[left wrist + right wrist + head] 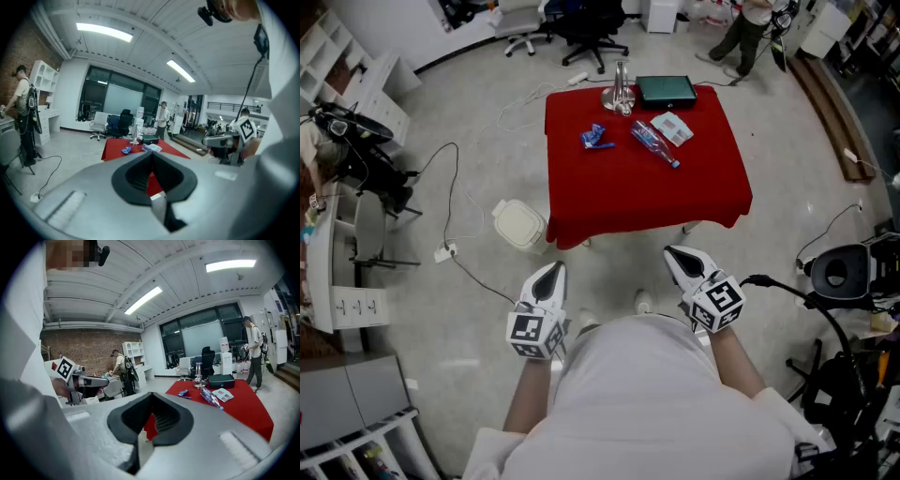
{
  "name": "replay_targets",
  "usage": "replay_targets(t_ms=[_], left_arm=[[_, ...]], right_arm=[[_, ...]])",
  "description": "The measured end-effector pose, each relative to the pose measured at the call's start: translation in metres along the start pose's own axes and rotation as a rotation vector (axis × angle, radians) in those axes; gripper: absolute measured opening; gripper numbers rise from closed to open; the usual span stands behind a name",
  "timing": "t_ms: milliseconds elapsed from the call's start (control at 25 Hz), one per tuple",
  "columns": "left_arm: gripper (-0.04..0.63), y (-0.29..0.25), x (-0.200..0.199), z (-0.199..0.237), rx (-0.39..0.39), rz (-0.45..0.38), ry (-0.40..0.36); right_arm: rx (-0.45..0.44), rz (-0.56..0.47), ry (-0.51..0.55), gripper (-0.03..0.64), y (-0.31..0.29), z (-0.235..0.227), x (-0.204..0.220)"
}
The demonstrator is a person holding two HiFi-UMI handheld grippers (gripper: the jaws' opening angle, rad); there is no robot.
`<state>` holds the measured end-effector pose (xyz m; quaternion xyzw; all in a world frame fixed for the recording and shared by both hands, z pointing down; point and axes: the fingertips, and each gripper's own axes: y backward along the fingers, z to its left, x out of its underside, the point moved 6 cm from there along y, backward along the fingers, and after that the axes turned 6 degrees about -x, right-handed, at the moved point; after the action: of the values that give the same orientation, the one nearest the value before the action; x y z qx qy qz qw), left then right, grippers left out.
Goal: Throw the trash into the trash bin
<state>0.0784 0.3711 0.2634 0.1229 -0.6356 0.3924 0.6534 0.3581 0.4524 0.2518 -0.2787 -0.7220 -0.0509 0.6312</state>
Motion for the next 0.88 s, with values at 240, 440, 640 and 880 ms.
replay_targets(t_ms=[240, 440, 640, 880], left_arm=[[0.003, 0.005, 0.0, 0.003, 0.0, 0.002, 0.003], [0.003, 0.009, 0.001, 0.006, 0.002, 0.004, 0.005], [0.003, 0.017, 0.007, 0.01, 0.003, 0.008, 0.015], [0.003, 0.035, 0.016, 0.029, -0.002, 0.019, 0.019]], right_arm=[[0.0, -0.001, 0.004, 0.0, -0.001, 0.005, -0.002], [0.005, -0.001, 0.007, 0.0, -0.002, 0.011, -0.003], [-0.007, 0.007, 0.0, 0.0, -0.002, 0.021, 0.0], [-0.03, 0.032, 0.019, 0.0, -0.017, 0.044, 0.004]])
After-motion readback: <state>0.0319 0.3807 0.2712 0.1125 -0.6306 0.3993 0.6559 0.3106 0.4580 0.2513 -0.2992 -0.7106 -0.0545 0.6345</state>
